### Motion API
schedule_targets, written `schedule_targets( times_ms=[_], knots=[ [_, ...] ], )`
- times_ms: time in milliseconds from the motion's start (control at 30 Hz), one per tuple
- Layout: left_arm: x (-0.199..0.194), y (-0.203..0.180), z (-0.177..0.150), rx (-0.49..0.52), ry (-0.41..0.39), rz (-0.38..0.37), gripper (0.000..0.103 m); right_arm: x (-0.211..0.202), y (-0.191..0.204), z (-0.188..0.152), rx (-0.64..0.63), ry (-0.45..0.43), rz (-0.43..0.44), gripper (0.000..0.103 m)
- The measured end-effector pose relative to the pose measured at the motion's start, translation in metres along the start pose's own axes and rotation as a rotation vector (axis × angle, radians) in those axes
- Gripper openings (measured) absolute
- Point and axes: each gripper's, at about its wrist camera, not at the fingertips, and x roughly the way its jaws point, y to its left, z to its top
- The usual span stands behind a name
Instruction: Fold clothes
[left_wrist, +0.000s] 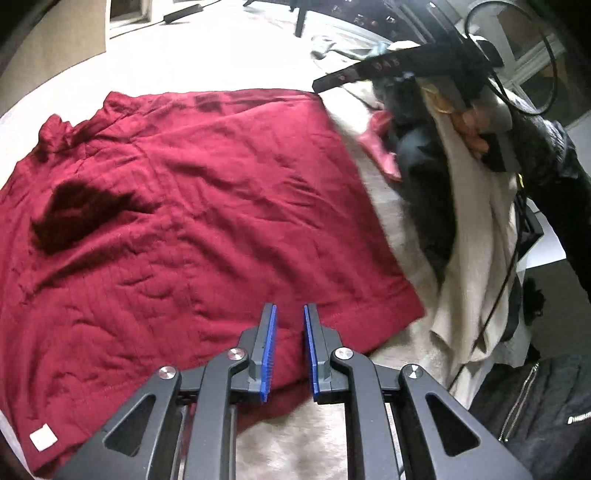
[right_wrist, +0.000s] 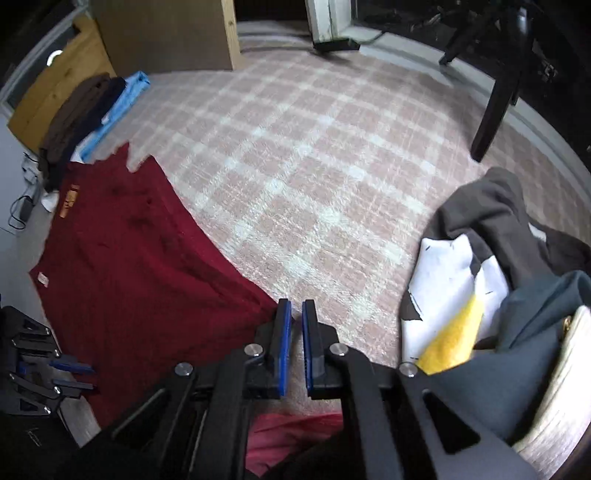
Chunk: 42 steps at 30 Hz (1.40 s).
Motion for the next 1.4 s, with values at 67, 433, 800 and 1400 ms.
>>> schedule_targets(
  times_ms=[67, 433, 800, 1400],
  knots=[
    [-0.003, -0.014, -0.002, 0.022, -0.011, 0.0, 0.013, -0.006, 0.002, 0.002, -0.012, -0.015, -0.005, 0.032],
    [0.025, -0.12, -0.012, 0.282, -0.01, 0.092, 0.033, 0.008, 0.004, -0.001, 0.012, 0.07, 0.089, 0.046],
    [0.025, -0.11, -0.017, 0.186, -0.061, 0.073, 0.006, 0.012, 0.017, -0.004, 0.006, 0.028, 0.103, 0.009],
    [-0.02, -0.073, -0.009, -0.026, -0.179, -0.131, 0.005, -0.006, -0.009, -0.007, 0.188, -0.083, 0.224, 0.006]
  ],
)
